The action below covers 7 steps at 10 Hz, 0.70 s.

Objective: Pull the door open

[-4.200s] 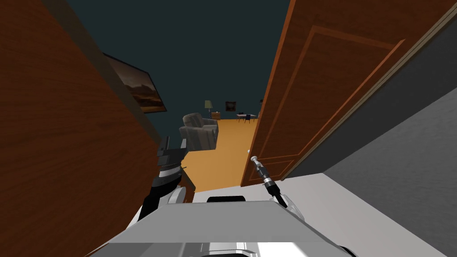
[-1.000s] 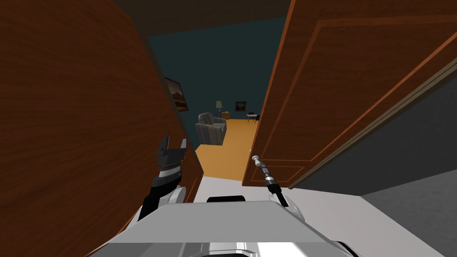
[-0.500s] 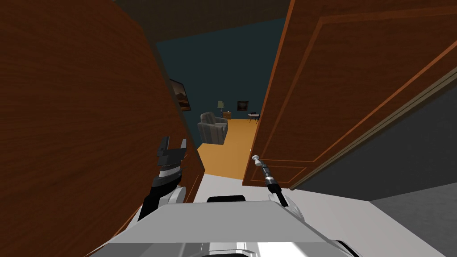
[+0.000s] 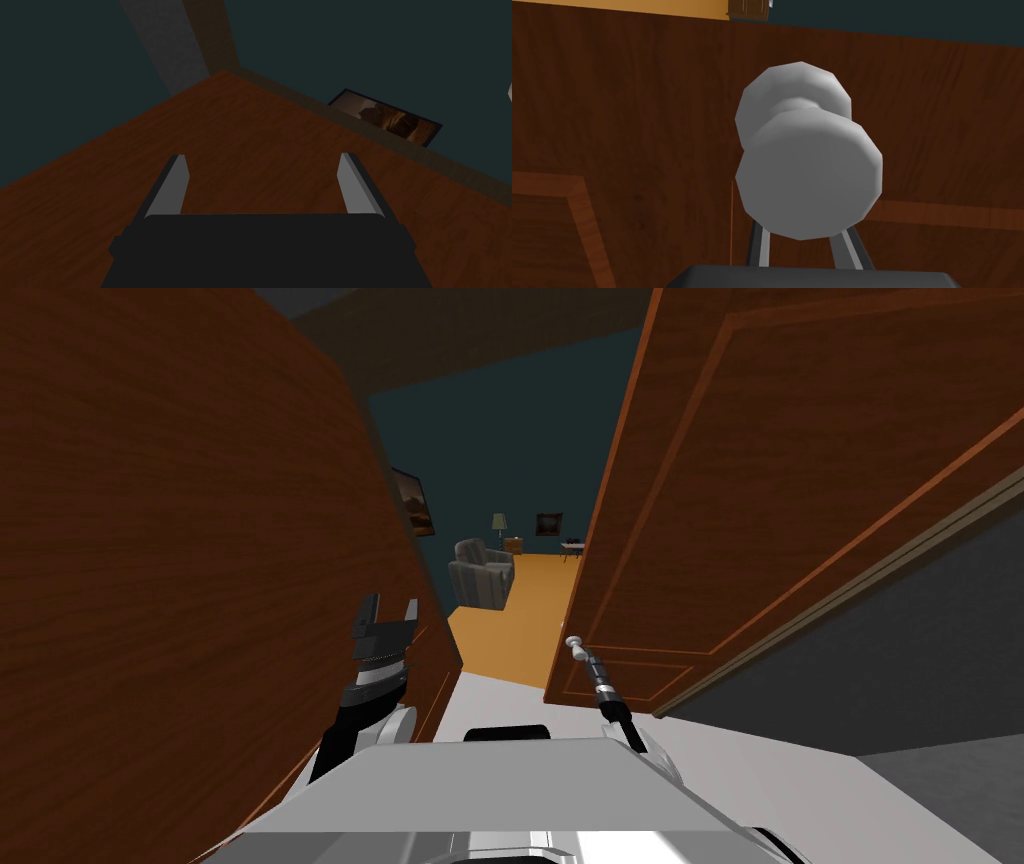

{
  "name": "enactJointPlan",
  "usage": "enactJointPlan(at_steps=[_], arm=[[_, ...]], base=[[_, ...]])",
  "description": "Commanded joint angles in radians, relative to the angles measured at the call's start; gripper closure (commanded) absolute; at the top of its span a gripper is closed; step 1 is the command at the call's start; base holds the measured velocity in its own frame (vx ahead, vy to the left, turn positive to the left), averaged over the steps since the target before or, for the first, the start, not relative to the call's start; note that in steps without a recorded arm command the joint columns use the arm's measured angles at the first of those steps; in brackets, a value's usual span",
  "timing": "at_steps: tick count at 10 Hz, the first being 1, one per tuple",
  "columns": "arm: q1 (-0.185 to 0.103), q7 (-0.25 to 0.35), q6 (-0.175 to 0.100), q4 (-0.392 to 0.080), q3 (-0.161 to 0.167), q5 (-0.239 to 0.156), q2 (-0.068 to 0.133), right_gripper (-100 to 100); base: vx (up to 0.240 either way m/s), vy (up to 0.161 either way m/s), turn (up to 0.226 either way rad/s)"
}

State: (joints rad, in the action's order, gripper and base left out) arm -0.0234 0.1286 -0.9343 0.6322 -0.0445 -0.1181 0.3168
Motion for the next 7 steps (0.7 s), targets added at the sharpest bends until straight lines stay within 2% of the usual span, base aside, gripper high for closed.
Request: enactJointPlan(at_steps=[1,2,6,7], arm=[[-0.007,0.039,-0.001,0.011,0.020,-0.005,-0.019,100],[-0.007,0.072,0.002,0.012,0.028,-0.026,-0.017,100],[-0.007,0.080,0.002,0.001,0.028,-0.026,-0.017,100],[-0.007,0.122,0.004,0.014,0.035,-0.046,-0.016,100]], base=[[-0.054,-0.032,0.044],[-0.049,-0.028,0.117],[-0.010,-0.005,0.016],[-0.041,-0.008,0.089]])
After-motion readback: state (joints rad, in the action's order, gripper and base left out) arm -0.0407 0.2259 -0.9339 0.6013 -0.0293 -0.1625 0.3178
